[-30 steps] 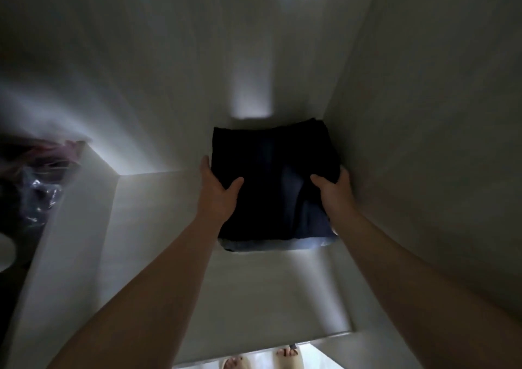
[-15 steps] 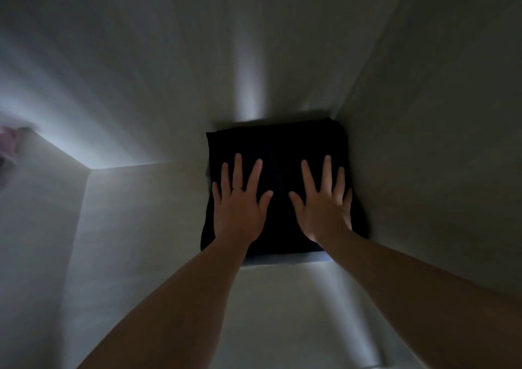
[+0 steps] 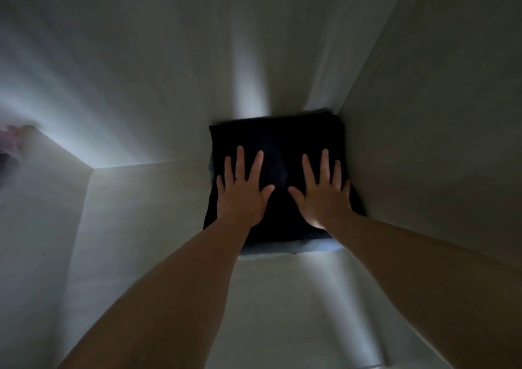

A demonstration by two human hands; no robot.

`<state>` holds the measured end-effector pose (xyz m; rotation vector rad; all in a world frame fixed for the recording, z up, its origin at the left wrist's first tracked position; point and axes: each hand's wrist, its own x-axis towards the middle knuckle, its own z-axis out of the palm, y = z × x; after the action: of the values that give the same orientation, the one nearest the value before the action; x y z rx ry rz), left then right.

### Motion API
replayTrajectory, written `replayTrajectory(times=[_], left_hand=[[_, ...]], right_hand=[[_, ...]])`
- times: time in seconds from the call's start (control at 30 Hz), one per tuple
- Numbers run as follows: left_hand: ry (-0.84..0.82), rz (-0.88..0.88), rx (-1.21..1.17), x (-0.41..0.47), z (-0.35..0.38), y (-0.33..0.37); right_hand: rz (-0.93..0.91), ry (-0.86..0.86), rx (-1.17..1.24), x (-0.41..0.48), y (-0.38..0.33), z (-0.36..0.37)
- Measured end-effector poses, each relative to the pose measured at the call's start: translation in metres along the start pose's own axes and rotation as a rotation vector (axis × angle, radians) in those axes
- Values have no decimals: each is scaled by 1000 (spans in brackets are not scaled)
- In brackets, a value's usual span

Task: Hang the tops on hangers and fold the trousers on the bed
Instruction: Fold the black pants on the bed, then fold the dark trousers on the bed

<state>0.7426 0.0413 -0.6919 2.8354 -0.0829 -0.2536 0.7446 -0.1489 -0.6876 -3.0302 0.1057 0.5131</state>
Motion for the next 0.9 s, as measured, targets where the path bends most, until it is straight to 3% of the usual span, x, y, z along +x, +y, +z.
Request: replayTrajectory(times=[0.23, 0.4, 0.63, 0.9], left_hand=[[-242, -52, 8, -114, 1, 7], [-490, -139, -161, -207, 1, 17], [-168, -188, -295, -306, -22, 22], [64, -227, -292, -395, -56, 28]], right_hand=[[-30, -280, -65, -105, 22, 5], [-120, -352, -166, -184, 27, 4], [-249, -211, -77, -274, 20, -12], [-355, -175, 267, -352, 10, -31]])
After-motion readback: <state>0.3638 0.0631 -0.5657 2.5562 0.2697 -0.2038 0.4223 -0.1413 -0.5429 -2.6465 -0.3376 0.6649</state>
